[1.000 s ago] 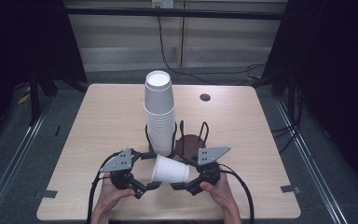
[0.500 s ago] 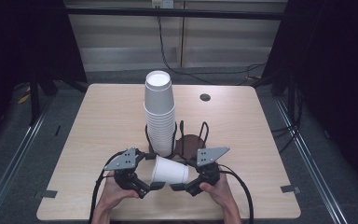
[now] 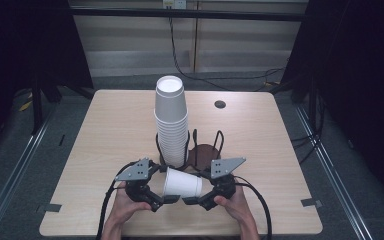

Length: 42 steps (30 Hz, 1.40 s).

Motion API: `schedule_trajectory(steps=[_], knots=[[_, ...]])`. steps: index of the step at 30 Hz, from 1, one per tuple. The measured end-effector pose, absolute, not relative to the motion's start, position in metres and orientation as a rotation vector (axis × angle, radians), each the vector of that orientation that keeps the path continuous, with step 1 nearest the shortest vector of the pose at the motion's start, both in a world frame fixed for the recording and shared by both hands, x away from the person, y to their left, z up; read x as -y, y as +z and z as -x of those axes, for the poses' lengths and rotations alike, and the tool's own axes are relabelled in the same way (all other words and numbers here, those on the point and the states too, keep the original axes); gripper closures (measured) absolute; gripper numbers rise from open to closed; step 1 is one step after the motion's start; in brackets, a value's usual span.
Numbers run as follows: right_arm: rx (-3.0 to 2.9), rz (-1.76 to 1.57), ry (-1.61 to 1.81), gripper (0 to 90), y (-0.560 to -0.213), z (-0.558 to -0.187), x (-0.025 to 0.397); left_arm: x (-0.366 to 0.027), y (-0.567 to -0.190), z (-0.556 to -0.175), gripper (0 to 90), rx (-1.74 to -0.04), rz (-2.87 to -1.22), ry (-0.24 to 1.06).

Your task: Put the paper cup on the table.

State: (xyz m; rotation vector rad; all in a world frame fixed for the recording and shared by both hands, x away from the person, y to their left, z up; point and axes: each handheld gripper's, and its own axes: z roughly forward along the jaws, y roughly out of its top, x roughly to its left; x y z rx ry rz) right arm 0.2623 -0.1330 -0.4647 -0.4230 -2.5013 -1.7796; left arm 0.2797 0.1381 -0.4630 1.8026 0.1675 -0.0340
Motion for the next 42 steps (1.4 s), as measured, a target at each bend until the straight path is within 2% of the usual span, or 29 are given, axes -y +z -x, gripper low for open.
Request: schedule_trajectory(steps=[12, 17, 29, 42], knots=[[2.490, 0.431, -1.807, 19.9, -0.466, -0.263, 0.134, -0.140, -0.462, -0.279, 11.4, -0.173, -1.793, -0.039], [2.492, 0.489, -1.850, 12.8, -0.468, -0.261, 0.137, -0.141, -0.460, -0.280, 11.4, -0.181, -1.794, -0.034], [2.521, 0.600, -1.969, 12.7, -0.465, -0.250, 0.148, -0.153, -0.455, -0.281, 11.3, -0.254, -1.825, 0.012], [2.608, 0.937, -2.196, 12.8, -0.473, -0.240, 0.167, -0.167, -0.453, -0.282, 11.0, -0.305, -1.866, 0.050]])
